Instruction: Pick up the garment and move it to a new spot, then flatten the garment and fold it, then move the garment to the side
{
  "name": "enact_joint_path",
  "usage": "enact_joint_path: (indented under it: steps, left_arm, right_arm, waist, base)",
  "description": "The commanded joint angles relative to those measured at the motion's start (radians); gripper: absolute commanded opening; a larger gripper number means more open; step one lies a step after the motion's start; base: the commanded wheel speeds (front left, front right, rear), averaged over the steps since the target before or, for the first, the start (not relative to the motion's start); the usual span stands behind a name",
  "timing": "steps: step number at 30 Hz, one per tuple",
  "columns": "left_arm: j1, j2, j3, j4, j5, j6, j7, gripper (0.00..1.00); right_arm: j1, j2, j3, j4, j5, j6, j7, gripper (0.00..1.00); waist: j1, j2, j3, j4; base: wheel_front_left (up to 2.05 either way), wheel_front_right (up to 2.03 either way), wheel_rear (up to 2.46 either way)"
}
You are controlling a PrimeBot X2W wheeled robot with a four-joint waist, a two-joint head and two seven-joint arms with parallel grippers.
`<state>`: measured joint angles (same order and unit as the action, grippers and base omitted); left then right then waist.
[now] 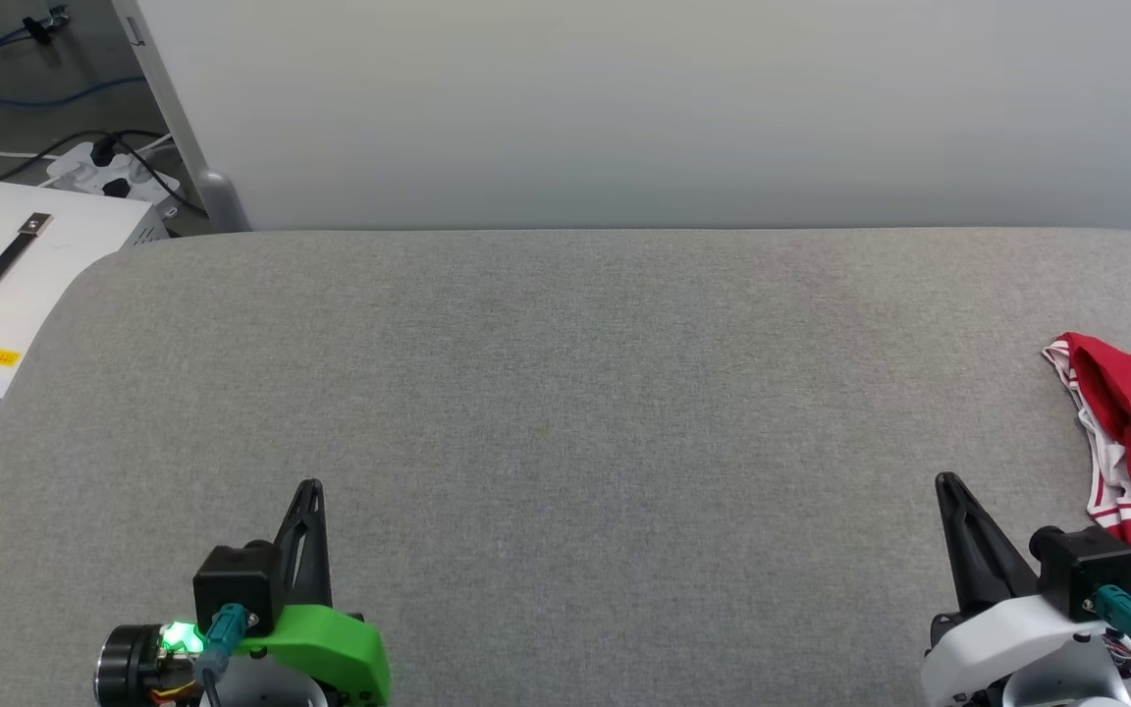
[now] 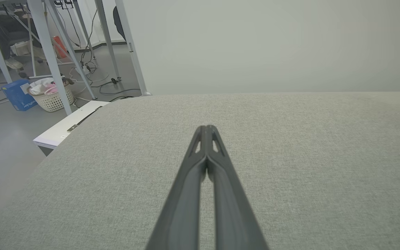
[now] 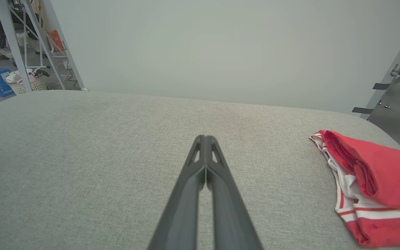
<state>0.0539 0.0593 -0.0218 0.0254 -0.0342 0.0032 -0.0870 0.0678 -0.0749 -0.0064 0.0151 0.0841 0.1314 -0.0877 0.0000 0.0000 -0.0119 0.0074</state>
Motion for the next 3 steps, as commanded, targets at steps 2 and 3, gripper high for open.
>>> enact_joint_path:
  steps: [2,3]
  left_arm:
    - [-0.024,-0.005,0.006,-0.005,0.010,-0.002,0.008,0.00]
    - [-0.025,-0.005,0.006,-0.006,0.010,-0.002,0.010,0.00]
  right_arm:
    - [-0.024,0.004,0.002,-0.007,-0.013,-0.001,0.009,0.00]
    - [-0.025,0.004,0.002,-0.007,-0.015,-0.001,0.010,0.00]
  waist:
    - [0.0000,0.0000,0.001,0.000]
    - [0.0000,0.0000,0.001,-0.001]
  base:
    - [0.00,0.00,0.00]
    - [0.00,0.00,0.00]
